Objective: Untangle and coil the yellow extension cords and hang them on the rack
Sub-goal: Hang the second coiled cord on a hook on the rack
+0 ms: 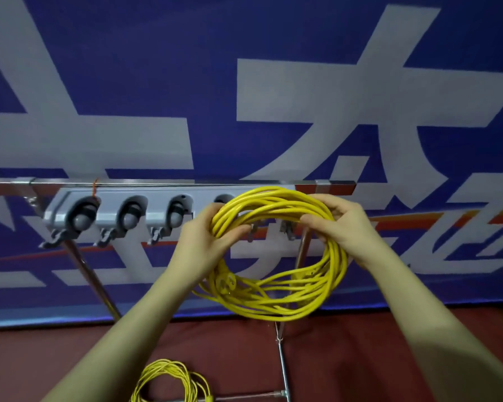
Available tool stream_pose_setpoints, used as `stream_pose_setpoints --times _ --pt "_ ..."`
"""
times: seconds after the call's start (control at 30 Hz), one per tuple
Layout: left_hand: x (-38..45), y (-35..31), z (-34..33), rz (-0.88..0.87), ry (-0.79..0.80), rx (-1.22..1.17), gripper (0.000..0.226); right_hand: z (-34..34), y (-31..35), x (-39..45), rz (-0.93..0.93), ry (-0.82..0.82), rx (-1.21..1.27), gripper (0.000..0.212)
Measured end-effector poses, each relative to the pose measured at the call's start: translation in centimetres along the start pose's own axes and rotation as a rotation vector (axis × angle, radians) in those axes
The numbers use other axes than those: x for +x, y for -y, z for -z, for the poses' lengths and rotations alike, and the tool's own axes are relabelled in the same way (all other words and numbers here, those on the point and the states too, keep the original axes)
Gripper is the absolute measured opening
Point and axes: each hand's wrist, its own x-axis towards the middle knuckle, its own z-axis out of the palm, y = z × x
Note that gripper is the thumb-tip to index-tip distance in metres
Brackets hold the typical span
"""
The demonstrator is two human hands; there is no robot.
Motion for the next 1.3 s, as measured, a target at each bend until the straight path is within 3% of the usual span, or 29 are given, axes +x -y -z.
stream_pose_setpoints --times 0.17,0.37,0.47,0.73,0.97,1.13,1.3 --pt "1.8 1.8 -0.2 -0.079 0.086 0.343 0.069 0.2 -2.1 1.5 -0.043 0.024 0.008 0.030" --pt "2.1 4.5 -1.3 -0.334 0.019 0.528 0.053 -1.2 -6.1 1.7 -0.061 -0.071 0.142 0.028" --pt "2.2 4.9 -1.5 -0.442 -0.014 0.656 0.062 -2.1 -7.4 1.7 -0.051 -0.150 0.208 0.028" --pt "2.5 5.8 -1.8 -0.660 -0.088 1.038 0.072 -3.6 -8.7 1.0 0.113 -0.193 -0.031 0.015" --pt "2.9 5.6 -1.4 -0.799 -0.033 1.025 0.061 -3.8 -9.4 1.1 0.183 -0.180 -0.473 0.056" --pt "3.1 6.1 -1.5 -0.843 -0.031 0.928 0.056 -4.6 -8.1 1.0 0.258 -0.321 -0.518 0.041" --pt "2.9 6.6 -1.8 -0.880 -0.068 0.928 0.052 -4.7 -8.5 0.9 0.302 -0.292 -0.552 0.040"
